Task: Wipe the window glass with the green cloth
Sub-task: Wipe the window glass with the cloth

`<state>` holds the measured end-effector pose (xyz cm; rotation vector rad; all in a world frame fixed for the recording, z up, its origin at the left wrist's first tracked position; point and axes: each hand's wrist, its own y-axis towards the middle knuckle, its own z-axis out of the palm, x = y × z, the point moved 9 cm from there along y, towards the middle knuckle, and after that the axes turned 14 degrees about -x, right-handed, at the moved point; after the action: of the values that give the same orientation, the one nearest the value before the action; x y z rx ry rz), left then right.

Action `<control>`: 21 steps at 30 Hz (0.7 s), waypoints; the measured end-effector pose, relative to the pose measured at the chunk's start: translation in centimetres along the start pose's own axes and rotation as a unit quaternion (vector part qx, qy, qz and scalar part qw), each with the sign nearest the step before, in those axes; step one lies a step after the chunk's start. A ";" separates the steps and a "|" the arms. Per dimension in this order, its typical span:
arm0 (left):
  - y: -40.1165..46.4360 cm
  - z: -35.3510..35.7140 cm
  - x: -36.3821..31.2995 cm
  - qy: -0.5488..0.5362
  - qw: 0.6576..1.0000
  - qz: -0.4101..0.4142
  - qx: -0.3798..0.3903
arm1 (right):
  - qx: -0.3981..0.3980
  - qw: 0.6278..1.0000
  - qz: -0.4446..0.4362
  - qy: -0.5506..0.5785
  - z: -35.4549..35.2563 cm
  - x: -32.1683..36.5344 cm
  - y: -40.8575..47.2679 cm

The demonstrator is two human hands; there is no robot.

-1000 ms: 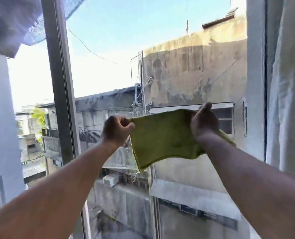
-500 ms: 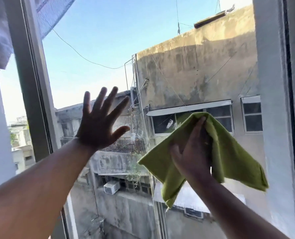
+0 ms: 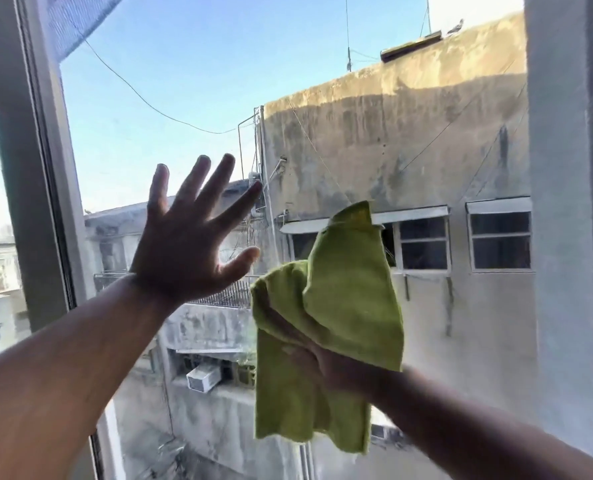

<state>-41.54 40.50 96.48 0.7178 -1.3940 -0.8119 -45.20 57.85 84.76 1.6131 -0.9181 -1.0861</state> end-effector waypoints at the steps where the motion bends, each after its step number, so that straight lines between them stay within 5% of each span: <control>1: 0.0 0.1 0.0 -0.001 1.000 -0.002 0.004 | -0.016 1.000 0.007 -0.008 -0.7 -2.4 -0.5; 6: 0.1 0.1 -0.2 0.009 1.000 -0.007 -0.002 | -0.162 0.965 0.205 -0.030 -6.3 -13.1 2.0; 8: 0.1 0.1 -0.3 0.007 1.000 -0.004 -0.014 | -0.149 0.942 0.285 -0.097 -6.8 -12.7 5.4; 11: -0.2 0.2 -0.2 0.015 1.000 0.002 -0.017 | -0.141 0.977 0.149 -0.065 -4.0 -5.0 7.4; 15: -0.2 0.0 -0.5 0.006 1.000 0.004 0.012 | 0.003 0.984 -0.121 0.133 -2.6 -0.4 5.7; 18: 0.5 -0.7 0.1 0.010 1.000 0.006 0.008 | 0.045 0.946 -0.100 0.307 -4.3 0.4 5.2; 21: 1.3 -0.9 2.6 0.014 0.997 -0.076 0.000 | -0.047 0.948 -0.019 0.315 -7.0 0.3 7.4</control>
<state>-40.56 39.00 98.93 0.8405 -1.3252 -0.9179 -39.01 57.70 92.93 1.7446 -0.4012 -0.5584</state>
